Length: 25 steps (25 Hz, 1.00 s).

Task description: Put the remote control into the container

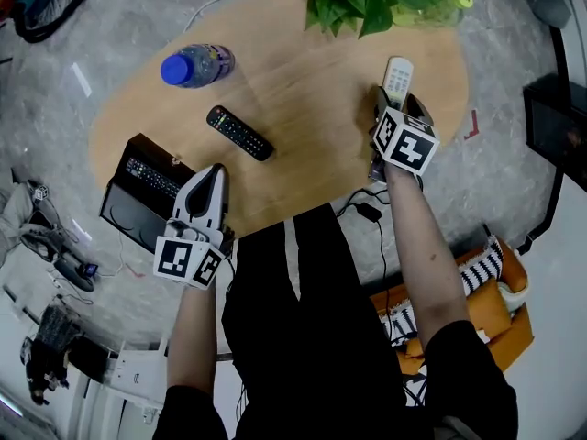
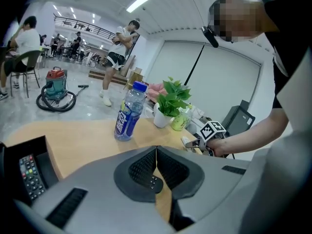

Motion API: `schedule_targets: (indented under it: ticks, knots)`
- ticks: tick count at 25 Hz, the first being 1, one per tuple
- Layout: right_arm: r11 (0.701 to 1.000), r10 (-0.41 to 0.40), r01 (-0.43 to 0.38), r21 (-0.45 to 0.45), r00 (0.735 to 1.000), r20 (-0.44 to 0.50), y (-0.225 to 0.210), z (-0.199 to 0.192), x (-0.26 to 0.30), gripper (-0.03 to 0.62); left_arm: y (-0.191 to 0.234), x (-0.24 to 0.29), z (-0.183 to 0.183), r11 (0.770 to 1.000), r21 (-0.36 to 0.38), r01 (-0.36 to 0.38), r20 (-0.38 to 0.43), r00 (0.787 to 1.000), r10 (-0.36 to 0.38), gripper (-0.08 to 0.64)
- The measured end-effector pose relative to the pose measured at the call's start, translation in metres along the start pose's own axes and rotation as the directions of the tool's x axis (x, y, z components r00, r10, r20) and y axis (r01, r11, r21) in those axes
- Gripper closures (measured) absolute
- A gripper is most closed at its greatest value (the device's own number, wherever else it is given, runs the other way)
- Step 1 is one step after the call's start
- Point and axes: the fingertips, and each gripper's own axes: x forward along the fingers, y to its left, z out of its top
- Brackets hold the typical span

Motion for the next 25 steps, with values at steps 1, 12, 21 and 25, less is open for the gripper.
schedule_targets:
  ticks: [1, 12, 21, 25]
  knots:
    - [1.000, -0.009, 0.009, 0.014, 1.000, -0.016, -0.001, -0.001, 0.002, 0.318, 0.000, 0.002, 0.000, 1.000, -0.005, 0.002, -0.002, 1.000, -0.002, 0.552]
    - [0.997, -0.001, 0.009, 0.081, 0.994, -0.109, -0.003, -0.009, 0.010, 0.319, 0.001, 0.010, -0.005, 0.998, -0.062, 0.019, -0.001, 1.000, -0.019, 0.552]
    - [0.971, 0.082, -0.098, -0.218, 0.994, -0.078, 0.026, -0.015, -0.014, 0.331, 0.004, -0.006, -0.007, 1.000, -0.009, 0.023, -0.014, 1.000, -0.024, 0.552]
    - [0.919, 0.156, -0.166, -0.357, 0.986, -0.057, 0.070, -0.019, -0.034, 0.331, 0.010, -0.016, -0.011, 1.000, -0.028, 0.002, 0.006, 1.000, -0.001, 0.552]
